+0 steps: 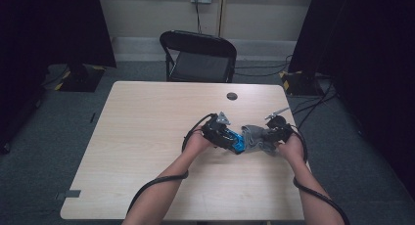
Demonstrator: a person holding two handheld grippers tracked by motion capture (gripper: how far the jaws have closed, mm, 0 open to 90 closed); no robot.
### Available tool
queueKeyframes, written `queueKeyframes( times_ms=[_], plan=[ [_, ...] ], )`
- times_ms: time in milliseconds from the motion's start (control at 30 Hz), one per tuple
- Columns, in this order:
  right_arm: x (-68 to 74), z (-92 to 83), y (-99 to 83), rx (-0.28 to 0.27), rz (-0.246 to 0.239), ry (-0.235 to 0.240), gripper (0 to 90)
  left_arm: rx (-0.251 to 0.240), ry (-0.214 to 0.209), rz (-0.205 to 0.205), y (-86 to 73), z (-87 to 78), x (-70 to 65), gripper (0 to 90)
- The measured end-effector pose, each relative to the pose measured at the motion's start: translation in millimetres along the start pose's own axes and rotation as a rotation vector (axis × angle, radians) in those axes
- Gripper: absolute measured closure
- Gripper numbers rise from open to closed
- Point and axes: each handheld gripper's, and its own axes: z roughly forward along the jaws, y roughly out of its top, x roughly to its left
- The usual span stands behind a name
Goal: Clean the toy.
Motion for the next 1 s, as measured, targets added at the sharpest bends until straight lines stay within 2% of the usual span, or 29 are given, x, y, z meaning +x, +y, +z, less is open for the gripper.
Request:
queueKeyframes(
  times_ms=[67,167,367,600,767,1000],
  plan=[
    [-3.1,-0.7,0.7,-0.006,0.034,-0.01,75.1,0.001,-0.001,-0.003,0.2,-0.1,0.0,21.8],
    [-6.5,-3.4,1.8,-0.006,0.061,-0.015,75.2,0.001,0.0,0.001,0.2,0.0,-0.1,21.8],
    [-10.2,-14.6,2.3,-0.016,0.081,-0.03,75.2,0.003,0.004,0.022,0.1,0.9,-1.7,20.4],
    [-14.2,-24.1,2.9,-0.048,0.141,-0.029,75.2,0.005,0.002,0.012,0.7,1.5,-3.2,19.4],
    [-12.3,-19.9,10.6,-0.046,0.153,-0.035,75.2,0.004,-0.005,0.018,0.9,1.6,-3.1,19.2],
    [-8.2,-6.9,30.9,-0.053,0.169,-0.041,75.1,0.003,-0.026,0.016,1.9,2.0,-2.9,19.3]
  ],
)
